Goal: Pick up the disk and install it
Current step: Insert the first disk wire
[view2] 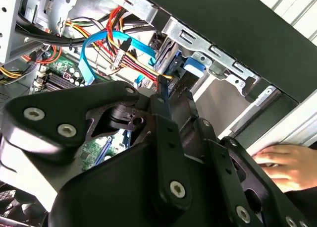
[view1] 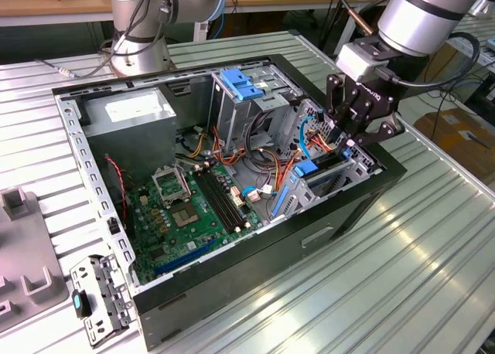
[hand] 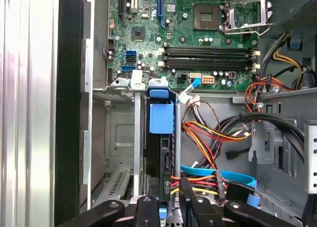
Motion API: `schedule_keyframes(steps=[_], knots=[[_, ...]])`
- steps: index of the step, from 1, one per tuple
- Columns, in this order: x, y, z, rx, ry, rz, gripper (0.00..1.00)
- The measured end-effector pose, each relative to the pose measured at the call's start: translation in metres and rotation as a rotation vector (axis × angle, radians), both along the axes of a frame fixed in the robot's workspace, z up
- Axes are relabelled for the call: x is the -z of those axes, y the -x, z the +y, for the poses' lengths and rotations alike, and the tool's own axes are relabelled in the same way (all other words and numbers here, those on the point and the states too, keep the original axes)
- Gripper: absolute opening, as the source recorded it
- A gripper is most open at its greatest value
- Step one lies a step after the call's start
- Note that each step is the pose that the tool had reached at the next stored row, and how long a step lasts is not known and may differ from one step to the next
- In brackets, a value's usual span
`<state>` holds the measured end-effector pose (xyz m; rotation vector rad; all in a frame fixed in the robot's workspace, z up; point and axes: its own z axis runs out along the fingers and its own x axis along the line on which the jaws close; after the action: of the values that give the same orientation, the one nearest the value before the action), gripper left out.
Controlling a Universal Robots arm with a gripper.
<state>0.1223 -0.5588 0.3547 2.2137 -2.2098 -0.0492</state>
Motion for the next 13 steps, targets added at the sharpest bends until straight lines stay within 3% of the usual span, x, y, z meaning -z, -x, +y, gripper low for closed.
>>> schedule_keyframes(steps=[3, 5, 7, 13], knots=[[-0.0004, 0.0, 0.0, 0.0, 0.0002, 0.0, 0.29], [-0.0005, 0.0, 0.0, 0.0, 0.0002, 0.0, 0.16], [-0.0007, 0.0, 0.0, 0.0, 0.0003, 0.0, 0.11], [-0.0016, 0.0, 0.0, 0.0, 0.0003, 0.0, 0.11]])
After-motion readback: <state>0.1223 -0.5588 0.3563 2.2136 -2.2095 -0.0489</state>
